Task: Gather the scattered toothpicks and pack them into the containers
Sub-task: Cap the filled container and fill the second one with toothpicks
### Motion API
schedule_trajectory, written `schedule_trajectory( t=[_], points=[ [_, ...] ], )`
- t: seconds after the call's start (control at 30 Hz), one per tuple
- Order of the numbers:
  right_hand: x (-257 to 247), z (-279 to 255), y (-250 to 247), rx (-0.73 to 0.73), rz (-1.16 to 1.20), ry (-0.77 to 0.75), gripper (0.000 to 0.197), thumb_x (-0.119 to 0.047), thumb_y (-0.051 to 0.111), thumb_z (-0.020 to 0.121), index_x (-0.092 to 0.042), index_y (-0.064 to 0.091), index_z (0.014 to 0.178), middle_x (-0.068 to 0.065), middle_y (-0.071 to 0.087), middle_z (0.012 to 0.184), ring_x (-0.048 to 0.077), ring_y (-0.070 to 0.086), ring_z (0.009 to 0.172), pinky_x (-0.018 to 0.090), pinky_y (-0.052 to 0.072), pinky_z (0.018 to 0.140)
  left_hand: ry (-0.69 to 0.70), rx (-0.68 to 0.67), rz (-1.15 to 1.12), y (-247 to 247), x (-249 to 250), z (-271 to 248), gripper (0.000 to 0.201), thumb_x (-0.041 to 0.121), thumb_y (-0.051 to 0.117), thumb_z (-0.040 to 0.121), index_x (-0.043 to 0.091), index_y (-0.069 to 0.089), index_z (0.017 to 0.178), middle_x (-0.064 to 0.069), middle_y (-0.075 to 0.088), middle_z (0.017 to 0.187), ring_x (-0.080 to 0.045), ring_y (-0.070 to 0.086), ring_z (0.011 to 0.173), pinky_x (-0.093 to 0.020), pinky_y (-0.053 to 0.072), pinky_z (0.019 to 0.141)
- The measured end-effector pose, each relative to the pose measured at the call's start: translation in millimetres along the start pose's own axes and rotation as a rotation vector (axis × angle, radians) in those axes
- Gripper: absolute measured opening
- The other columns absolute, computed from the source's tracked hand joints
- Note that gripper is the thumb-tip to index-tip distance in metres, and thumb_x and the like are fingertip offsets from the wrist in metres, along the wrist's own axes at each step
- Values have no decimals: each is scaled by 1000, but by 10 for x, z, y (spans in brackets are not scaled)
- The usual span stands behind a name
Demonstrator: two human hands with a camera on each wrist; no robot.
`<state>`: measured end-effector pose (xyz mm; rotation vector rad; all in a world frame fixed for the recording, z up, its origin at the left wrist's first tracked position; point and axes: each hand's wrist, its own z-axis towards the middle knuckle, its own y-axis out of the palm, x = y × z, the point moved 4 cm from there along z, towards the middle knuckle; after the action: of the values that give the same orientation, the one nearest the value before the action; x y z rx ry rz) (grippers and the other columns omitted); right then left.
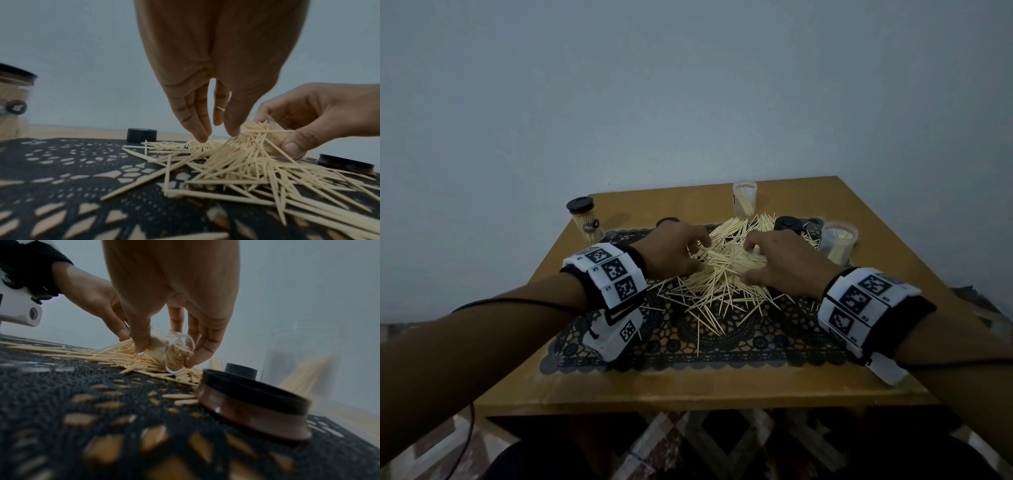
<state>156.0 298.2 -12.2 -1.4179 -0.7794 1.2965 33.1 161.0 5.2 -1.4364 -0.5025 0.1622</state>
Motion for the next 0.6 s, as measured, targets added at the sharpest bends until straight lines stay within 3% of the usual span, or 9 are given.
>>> schedule_trajectory(
  t=[0.1, 0.17, 0.2, 0.27, 0.4, 0.5, 0.6],
  points=[
    [-6, -4, -5, 14, -7, -3, 52, -46, 75, 79, -19, 55, 119, 5, 63, 116, 20, 58, 99, 29, 45, 76, 8, 69, -19, 15, 28, 17, 22, 17, 67, 88, 12, 71, 109, -1, 70, 90, -5, 53, 71, -4, 33, 63],
    [-13, 3, -9, 34, -3, -6, 52, -46, 75, 79, -19, 55, 120, 4, 63, 116, 20, 59, 100, 31, 47, 77, 14, 95, -45, 12, 72, 30, 17, 14, 65, 89, 11, 75, 102, -2, 72, 83, -4, 54, 63, -2, 36, 59],
    [-18, 5, -13, 46, -4, -10, 52, -46, 74, 80, -19, 55, 120, 4, 63, 115, 19, 59, 98, 30, 46, 75, 13, 95, -59, 13, 104, 43, 17, 15, 65, 89, 11, 75, 102, -3, 73, 83, -5, 57, 62, -4, 39, 60],
    [-38, 8, -15, 64, -5, -22, 51, -47, 73, 81, -20, 55, 120, 3, 64, 111, 15, 56, 88, 28, 41, 69, 5, 94, -76, 21, 171, 70, 19, 15, 65, 90, 9, 74, 106, -6, 74, 87, -11, 63, 66, -18, 50, 67],
    [-42, -5, -20, 83, -12, -23, 50, -47, 71, 81, -19, 55, 119, 2, 63, 105, 14, 53, 83, 28, 39, 67, -32, 182, -237, 28, 243, 77, 28, 11, 70, 85, 7, 64, 112, -6, 71, 87, -15, 67, 70, -27, 52, 72],
    [-15, -4, -33, 106, -20, -9, 50, -49, 71, 81, -18, 55, 117, 1, 63, 98, 14, 53, 79, 29, 40, 65, -70, 294, -249, -17, 203, 53, 19, 18, 71, 85, 11, 60, 98, 0, 64, 84, -15, 61, 77, -24, 47, 68],
    [-10, 4, -34, 123, -26, -6, 49, -49, 71, 81, -18, 55, 116, -1, 61, 94, 13, 52, 76, 29, 42, 66, -79, 239, -184, -36, 186, 26, 17, 19, 64, 90, 10, 70, 103, 0, 69, 92, -12, 61, 82, -18, 44, 70]
  ],
)
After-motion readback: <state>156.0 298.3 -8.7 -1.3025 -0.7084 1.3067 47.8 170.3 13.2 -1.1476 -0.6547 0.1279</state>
